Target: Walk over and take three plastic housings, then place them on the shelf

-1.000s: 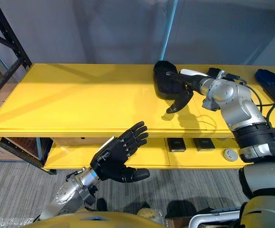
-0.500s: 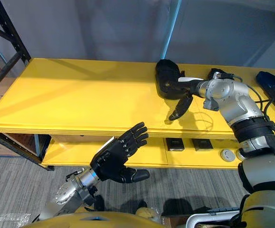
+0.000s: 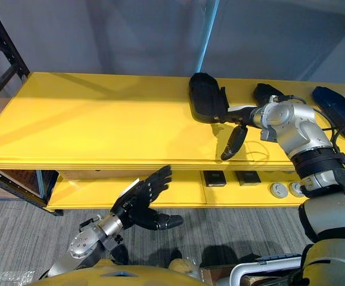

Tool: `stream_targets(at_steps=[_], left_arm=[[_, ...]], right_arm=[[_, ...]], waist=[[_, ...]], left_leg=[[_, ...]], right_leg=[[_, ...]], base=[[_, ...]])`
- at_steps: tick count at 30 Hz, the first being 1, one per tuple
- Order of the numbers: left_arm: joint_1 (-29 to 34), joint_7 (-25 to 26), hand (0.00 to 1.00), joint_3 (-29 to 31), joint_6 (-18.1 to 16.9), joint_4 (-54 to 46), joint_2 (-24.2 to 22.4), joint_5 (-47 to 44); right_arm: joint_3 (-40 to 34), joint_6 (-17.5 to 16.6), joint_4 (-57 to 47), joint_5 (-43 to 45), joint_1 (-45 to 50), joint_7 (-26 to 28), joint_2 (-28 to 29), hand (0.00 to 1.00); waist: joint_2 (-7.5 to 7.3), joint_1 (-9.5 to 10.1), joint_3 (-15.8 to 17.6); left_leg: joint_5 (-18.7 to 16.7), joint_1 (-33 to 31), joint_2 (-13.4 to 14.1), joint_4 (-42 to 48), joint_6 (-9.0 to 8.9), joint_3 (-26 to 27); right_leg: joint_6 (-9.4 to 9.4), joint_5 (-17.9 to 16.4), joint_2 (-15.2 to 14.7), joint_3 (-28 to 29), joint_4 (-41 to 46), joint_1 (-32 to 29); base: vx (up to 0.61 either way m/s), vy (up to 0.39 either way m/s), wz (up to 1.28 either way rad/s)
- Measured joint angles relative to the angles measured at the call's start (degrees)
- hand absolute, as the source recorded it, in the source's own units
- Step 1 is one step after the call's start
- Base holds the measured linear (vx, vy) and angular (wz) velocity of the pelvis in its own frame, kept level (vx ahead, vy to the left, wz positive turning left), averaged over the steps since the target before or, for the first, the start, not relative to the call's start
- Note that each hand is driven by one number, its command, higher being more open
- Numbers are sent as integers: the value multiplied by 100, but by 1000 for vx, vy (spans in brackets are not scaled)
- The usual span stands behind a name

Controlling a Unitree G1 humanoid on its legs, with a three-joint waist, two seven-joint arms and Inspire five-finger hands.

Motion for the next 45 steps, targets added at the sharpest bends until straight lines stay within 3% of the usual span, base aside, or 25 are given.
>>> stream_targets(at_steps=[3, 11, 19, 26, 29, 34, 45], left_arm=[[98, 172, 100, 318, 107, 673, 0, 236], [203, 371, 100, 729, 31, 1156, -55, 924], [231, 434, 100, 1179, -24, 2011, -177, 926], [396, 457, 100, 1393, -66, 2076, -248, 928], [415, 455, 100, 1395, -172, 2233, -297, 928], [431, 460, 100, 1391, -251, 2404, -366, 925], [419, 595, 100, 1385, -281, 2476, -359, 1035]], right_arm=[[0, -17, -1, 0, 8, 61, 0, 100], [-2, -239, -73, -13, 196, 266, 0, 100], [-24, -164, -630, -34, 451, 695, -223, 100], [-89, 27, -756, -69, 466, 896, -227, 100], [-132, 19, -944, -18, 471, 672, -283, 100], [-472, -84, -1341, -14, 470, -578, -294, 100], [-699, -39, -1625, -14, 809, -619, -286, 100]], waist=[[-50, 0, 45], [-66, 74, 56], [-110, 100, 132], [-116, 100, 135], [-118, 88, 136], [-128, 79, 142], [-165, 153, 164]], left_leg=[[-1, 7, 1, 0, -3, 3], [-35, 20, 0, 0, -50, 1], [-60, 74, 15, -1, -80, 19], [-71, 77, 16, -1, -86, 25], [-76, 83, 19, -1, -92, 38], [-83, 86, 24, -1, -95, 65], [-70, 23, 16, -1, -81, -5]], right_leg=[[-1, 0, 0, 0, 0, 7], [-5, -3, -2, -6, -1, 30], [-35, -28, 12, 5, 3, 73], [-39, -30, 15, 7, 0, 74], [-39, -30, 17, 17, 1, 74], [-40, -35, 23, 52, -1, 61], [-41, -34, 17, -9, 7, 34]], base=[[0, 0, 0], [0, 0, 0], [0, 0, 0], [0, 0, 0], [0, 0, 0], [0, 0, -2], [0, 0, 3]])
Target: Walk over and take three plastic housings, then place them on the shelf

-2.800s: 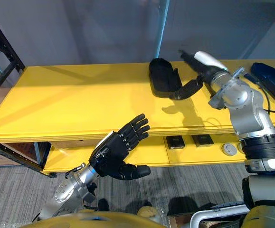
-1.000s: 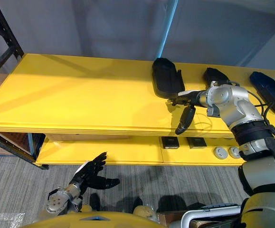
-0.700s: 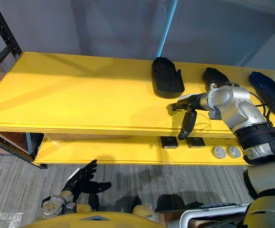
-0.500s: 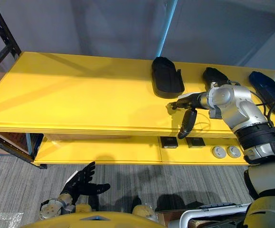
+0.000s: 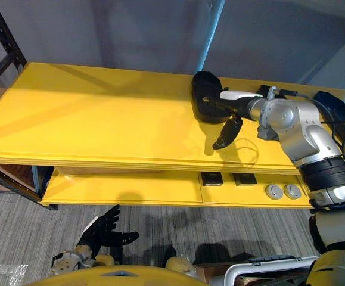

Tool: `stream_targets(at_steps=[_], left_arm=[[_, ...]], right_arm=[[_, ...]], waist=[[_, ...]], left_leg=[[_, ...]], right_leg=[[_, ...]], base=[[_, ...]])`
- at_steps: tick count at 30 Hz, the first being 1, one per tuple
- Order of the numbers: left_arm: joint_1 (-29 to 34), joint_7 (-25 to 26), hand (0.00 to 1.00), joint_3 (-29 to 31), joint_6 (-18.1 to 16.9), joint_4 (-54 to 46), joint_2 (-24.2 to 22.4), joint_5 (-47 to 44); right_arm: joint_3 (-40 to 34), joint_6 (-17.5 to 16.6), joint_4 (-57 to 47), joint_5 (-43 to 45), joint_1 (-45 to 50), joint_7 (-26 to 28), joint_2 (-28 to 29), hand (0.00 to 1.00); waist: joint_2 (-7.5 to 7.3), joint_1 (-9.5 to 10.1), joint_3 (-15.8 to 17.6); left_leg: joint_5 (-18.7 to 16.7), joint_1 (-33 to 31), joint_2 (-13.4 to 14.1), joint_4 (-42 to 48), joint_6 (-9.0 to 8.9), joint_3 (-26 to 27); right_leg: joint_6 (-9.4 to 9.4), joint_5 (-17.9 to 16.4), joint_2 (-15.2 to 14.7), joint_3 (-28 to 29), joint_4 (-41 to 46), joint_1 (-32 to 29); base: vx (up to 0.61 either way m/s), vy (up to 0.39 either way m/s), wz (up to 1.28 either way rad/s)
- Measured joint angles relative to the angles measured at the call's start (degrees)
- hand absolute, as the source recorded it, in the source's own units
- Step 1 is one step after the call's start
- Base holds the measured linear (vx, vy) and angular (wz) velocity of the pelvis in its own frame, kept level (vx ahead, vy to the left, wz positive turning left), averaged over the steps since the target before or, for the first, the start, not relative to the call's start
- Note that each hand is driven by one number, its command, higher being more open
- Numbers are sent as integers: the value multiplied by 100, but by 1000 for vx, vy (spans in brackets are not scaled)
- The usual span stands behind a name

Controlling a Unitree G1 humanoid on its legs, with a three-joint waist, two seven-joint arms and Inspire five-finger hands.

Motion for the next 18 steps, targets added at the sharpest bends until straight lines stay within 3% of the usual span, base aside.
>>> stream_targets(at_steps=[4, 8, 18], left_arm=[[-92, 159, 100, 36, -31, 160, -20, 92], [-276, 238, 100, 253, -122, 391, -121, 91], [-461, 289, 100, 417, -156, 568, -197, 4]], right_arm=[[186, 91, 464, -7, -210, 80, 12, 100], [311, 218, 999, -77, -909, 91, 12, 100], [431, 155, 1118, -190, -1429, 84, 13, 100]], waist=[[21, 11, 30], [113, 2, 316], [191, 21, 564]], left_leg=[[40, -29, 0, 1, 37, -25], [80, -131, 13, 2, 9, -32], [132, -310, 26, 23, 44, -13]], right_leg=[[-1, 1, 0, -6, 24, -39], [-3, 1, 3, 11, 126, -201], [-5, 15, 21, 22, 129, -389]], base=[[0, 0, 2], [-20, 7, 1], [5, 3, 1]])
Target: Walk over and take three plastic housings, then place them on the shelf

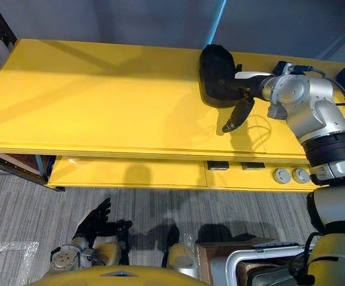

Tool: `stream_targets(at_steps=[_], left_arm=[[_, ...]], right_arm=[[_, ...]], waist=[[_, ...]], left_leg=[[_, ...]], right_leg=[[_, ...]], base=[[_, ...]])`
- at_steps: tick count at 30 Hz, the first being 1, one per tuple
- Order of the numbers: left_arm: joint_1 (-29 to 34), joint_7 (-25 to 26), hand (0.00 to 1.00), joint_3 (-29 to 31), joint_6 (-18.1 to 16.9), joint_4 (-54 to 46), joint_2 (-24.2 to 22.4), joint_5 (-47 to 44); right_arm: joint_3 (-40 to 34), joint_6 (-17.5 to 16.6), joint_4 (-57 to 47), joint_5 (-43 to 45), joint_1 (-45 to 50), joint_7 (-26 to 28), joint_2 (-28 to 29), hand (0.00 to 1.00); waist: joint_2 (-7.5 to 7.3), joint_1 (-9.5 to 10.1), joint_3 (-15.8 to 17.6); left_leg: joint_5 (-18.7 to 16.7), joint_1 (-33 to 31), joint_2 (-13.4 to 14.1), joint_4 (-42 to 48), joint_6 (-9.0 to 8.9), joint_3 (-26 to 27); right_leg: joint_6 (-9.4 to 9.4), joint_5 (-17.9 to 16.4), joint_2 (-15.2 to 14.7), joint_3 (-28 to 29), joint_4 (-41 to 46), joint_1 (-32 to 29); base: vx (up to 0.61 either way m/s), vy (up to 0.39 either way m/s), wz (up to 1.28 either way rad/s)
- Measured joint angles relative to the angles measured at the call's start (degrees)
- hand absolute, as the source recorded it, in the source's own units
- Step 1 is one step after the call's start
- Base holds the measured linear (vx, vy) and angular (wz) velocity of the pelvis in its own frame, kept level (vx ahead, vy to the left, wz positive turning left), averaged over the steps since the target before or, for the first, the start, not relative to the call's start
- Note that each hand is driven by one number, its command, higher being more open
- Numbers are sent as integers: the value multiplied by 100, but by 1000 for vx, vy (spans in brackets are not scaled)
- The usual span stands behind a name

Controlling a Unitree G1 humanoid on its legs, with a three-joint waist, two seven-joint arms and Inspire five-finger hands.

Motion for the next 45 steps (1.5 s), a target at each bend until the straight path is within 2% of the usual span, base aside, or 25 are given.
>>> stream_targets(at_steps=[5, 16, 26, 38, 45], left_arm=[[-25, -5, 100, 40, 29, -1, -20, -160], [-24, -45, 100, 204, 56, 41, -103, -144], [-46, -56, 100, 219, 178, 29, -107, -139], [-62, -65, 100, 269, 212, 47, -99, -104], [-119, -68, 100, 265, 268, 98, -33, 91]], right_arm=[[0, -107, 74, -12, -89, 64, 0, 100], [0, -122, -2, -34, -104, 644, 0, 100], [0, -111, -8, -34, -63, 898, 0, 100], [-4, -110, -373, -33, 365, 1170, -2, 100], [-4, -142, -375, -33, 516, 1314, -2, 100]], waist=[[46, -13, 145], [48, -17, 158], [42, -13, 168], [-22, -16, 174], [-136, -15, 83]], left_leg=[[-1, 1, 0, 2, -2, -6], [-40, 103, 43, 2, -48, 141], [-40, 130, 70, 0, -50, 153], [-58, 293, 86, -20, -72, 154], [-57, 294, 90, -20, -73, 138]], right_leg=[[-2, -1, 2, 2, 6, 2], [-43, -34, 37, 145, 73, -3], [-54, -40, 59, 153, 73, 14], [-70, -56, 72, 144, 58, 186], [-63, -47, 79, 130, 6, 221]], base=[[8, 0, 0], [-2, 4, -7], [-1, 1, -1], [0, 0, 0], [0, 0, 0]])
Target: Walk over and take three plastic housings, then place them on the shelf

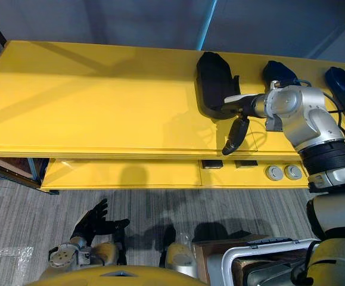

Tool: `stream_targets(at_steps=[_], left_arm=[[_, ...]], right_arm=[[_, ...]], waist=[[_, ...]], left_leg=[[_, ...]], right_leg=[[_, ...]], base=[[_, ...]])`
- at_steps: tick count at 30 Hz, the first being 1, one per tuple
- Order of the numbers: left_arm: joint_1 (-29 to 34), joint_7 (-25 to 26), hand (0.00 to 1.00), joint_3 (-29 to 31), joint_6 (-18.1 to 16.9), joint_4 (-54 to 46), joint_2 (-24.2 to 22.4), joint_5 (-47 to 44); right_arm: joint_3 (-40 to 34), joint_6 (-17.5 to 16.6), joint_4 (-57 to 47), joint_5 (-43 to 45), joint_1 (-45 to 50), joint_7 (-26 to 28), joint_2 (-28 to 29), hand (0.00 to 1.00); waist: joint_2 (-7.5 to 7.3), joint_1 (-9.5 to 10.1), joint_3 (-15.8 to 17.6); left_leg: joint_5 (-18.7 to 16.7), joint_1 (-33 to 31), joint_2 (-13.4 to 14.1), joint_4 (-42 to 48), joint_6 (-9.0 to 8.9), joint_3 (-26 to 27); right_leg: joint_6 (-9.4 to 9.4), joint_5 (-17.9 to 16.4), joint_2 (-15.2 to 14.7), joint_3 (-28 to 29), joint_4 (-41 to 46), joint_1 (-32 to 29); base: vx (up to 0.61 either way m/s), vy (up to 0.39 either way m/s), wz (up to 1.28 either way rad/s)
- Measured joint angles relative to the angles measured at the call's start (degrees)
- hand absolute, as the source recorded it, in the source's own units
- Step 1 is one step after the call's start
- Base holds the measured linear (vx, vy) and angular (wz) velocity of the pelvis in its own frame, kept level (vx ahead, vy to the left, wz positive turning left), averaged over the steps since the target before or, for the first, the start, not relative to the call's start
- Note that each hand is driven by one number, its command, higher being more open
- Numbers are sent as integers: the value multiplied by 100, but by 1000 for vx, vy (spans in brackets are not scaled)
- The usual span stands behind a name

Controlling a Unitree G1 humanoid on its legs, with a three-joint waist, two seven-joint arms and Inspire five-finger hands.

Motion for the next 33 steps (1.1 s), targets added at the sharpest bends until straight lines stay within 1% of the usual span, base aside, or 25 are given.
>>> stream_targets(at_steps=[4, 5, 8, 10, 12, 13, 14, 15, 16, 18, 19, 21, 22, 23, 24, 25, 26, 28, 29, 30, 31, 33], left_arm=[[-33, 4, 100, 2, 15, 119, 14, 1], [-38, -5, 100, 1, 29, 128, 16, 0], [-96, -201, 100, 2, 179, 210, 27, 16], [-125, -419, 100, 3, 280, 265, 46, 52], [-149, -683, 100, 6, 411, 333, 68, 254], [-149, -806, 100, 1, 415, 389, 87, 259], [-150, -850, 100, 0, 416, 423, 95, 264], [-153, -914, 100, -7, 414, 510, 107, 271], [-157, -937, 100, -9, 414, 535, 111, 271], [-195, -966, 100, -13, 393, 766, 125, 276], [-207, -967, 100, -13, 385, 819, 135, 282], [-350, -968, 100, -13, 379, 1081, 152, 472], [-356, -966, 100, -12, 375, 1138, 149, 477], [-330, -966, 100, -11, 370, 1237, 153, 481], [-297, -963, 100, -13, 368, 1333, 153, 496], [-290, -964, 100, -14, 370, 1386, 152, 497], [-281, -976, 100, -12, 371, 1461, 151, 647], [-271, -999, 100, -70, 357, 1549, 151, 983], [-260, -1011, 100, -94, 349, 1618, 138, 1157], [-244, -1015, 100, -138, 350, 1649, 121, 1217], [-236, -1001, 100, -208, 352, 1701, 98, 1316], [-228, -973, 100, -313, 373, 1742, 52, 1306]], right_arm=[[2, -187, 0, 2, 80, -117, 0, 100], [3, -246, 0, 2, 91, -284, 0, 100], [3, -575, -30, 20, 185, -1131, 0, 100], [-8, -648, -147, 59, 185, -1504, 0, 100], [-90, -711, -415, 125, 210, -1821, 0, 100], [-283, -712, -689, 236, 301, -1964, 0, 100], [-379, -719, -814, 255, 340, -2055, 0, 100], [-545, -715, -1065, 350, 398, -2279, -1, 100], [-649, -703, -1184, 435, 442, -2377, -1, 100], [-1260, -625, -1656, 754, 769, -2956, -4, 100], [-1456, -589, -1786, 842, 894, -3128, -4, 100], [-2522, -429, -2286, 1449, 1690, -3708, 6, 100], [-2827, -410, -2396, 1622, 1967, -3824, 47, 100], [-3446, -415, -2572, 1915, 2532, -4067, 266, 100], [-3983, -416, -2702, 2102, 3055, -4303, 624, 100], [-4210, -422, -2752, 2167, 3320, -4403, 844, 100], [-4562, -448, -2780, 2472, 3831, -4664, 1305, 100], [-4883, -461, -2784, 2761, 4569, -4955, 2019, 100], [-5020, -466, -2804, 2812, 5034, -5090, 2455, 100], [-5063, -481, -2815, 2812, 5356, -5194, 2762, 100], [-5100, -484, -2854, 2827, 5814, -5289, 3139, 100], [-5162, -490, -3004, 2991, 6372, -5339, 3612, 100]], waist=[[-28, -10, -93], [-30, -13, -100], [-27, -19, -163], [-32, -49, -206], [-37, -158, -291], [-43, -199, -338], [-44, -235, -367], [-46, -315, -436], [-46, -343, -468], [-58, -456, -614], [-67, -487, -633], [-91, -526, -683], [-92, -548, -721], [-109, -653, -825], [-129, -781, -920], [-134, -839, -954], [-143, -963, -995], [-124, -1139, -1055], [-75, -1291, -1105], [-35, -1396, -1105], [-4, -1515, -1118], [98, -1651, -1121]], left_leg=[[0, 6, -1, 0, -1, -1], [0, 5, -1, 0, -1, -3], [-1, 1, 0, -1, -2, -22], [-2, -3, 0, -1, -3, -18], [-5, -12, -1, -1, -7, -14], [-15, -12, 0, -1, -19, 2], [-20, -12, 2, -1, -25, 14], [-29, -11, 3, -2, -36, 37], [-34, -8, 5, -2, -39, 48], [-63, 6, 29, -1, -52, 135], [-72, 13, 37, -1, -58, 155], [-117, 102, 68, -1, -101, 294], [-134, 119, 74, -1, -114, 342], [-160, 135, 82, -2, -133, 432], [-194, 172, 95, -2, -147, 556], [-218, 208, 105, -2, -166, 628], [-259, 299, 131, -2, -185, 818], [-315, 406, 158, -2, -217, 1056], [-357, 435, 167, -3, -236, 1234], [-386, 482, 173, -3, -249, 1380], [-472, 520, 185, -3, -308, 1552], [-523, 602, 192, -4, -329, 1724]], right_leg=[[2, 4, 2, 0, -24, 17], [2, 4, 3, 0, -26, 17], [2, 4, 4, -1, -33, 18], [2, 4, 5, 0, -44, 19], [4, 4, 5, -1, -63, 22], [4, 5, 9, 9, -82, 23], [5, 6, 11, 15, -96, 23], [9, 8, 14, 24, -116, 23], [9, 8, 17, 37, -119, 21], [6, 9, 51, 171, -120, -17], [6, 9, 61, 190, -120, -20], [4, 9, 99, 338, -115, -14], [3, 8, 104, 379, -112, -20], [3, 7, 117, 469, -109, -55], [3, 7, 133, 593, -100, -87], [3, 7, 146, 666, -85, -100], [0, 4, 179, 849, -39, -124], [-6, -3, 223, 1081, -8, -177], [7, 4, 260, 1277, -5, -254], [23, 10, 286, 1413, -4, -283], [25, 12, 319, 1576, -15, -327], [24, 15, 342, 1720, -20, -330]], base=[[0, 0, 0], [0, 0, 0], [0, 0, 0], [0, 0, 0], [9, 5, 2], [30, 6, -3], [30, 2, -7], [33, 1, -7], [35, 2, -12], [33, -1, -16], [29, -9, -19], [27, -7, -29], [24, 4, -38], [31, 12, -43], [40, 15, -48], [45, 22, -66], [22, 23, -69], [-6, 16, -80], [-23, 8, -82], [-30, 9, -91], [-23, 9, -70], [-14, 6, -58]])
